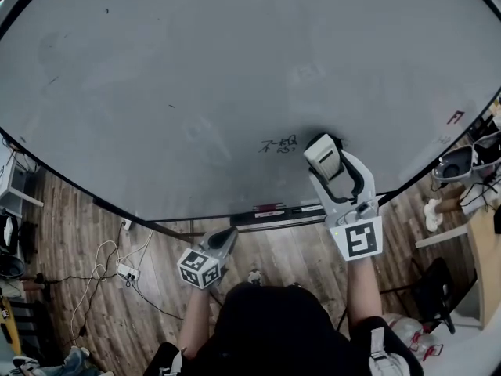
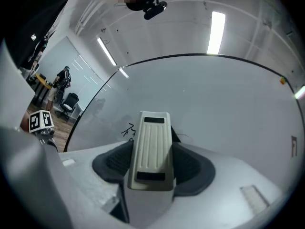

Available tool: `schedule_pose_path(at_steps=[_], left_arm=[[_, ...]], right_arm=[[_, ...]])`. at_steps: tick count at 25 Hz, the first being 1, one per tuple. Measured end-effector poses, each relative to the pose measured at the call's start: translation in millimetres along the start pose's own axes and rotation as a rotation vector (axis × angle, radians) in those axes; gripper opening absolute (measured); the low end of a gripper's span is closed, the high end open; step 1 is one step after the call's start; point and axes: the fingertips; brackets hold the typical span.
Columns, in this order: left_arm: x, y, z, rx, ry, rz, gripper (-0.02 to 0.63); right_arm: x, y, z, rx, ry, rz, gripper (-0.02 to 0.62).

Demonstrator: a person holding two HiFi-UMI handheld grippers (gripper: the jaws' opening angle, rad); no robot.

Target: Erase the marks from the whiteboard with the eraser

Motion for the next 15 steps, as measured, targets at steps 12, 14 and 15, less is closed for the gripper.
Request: schedule_pose_path(at_steps=[12, 14, 15], left_arm=[[-7.3, -7.7, -23.3, -0.02, 0.035, -0.017, 0.011], [-8.7, -7.9, -25.2, -0.02, 0.038, -0.018, 0.011], [-9.0, -8.1, -26.0, -0.021, 0.039, -0.019, 0.011]], right_arm=[[-23.3, 9.8, -0.7, 0.164, 0.114, -0.09, 0.256], [-28.0, 14.2, -3.1, 0.205, 0.113, -0.129, 0.256], [-29.4, 14.8, -3.8, 0.213, 0.12, -0.137, 0.256]])
Point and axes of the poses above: the fingertips, and each gripper's own axes: x backward along the fingers, z to its right, y out of its underside, and after that the axes turned 11 degrees about -z, right-handed
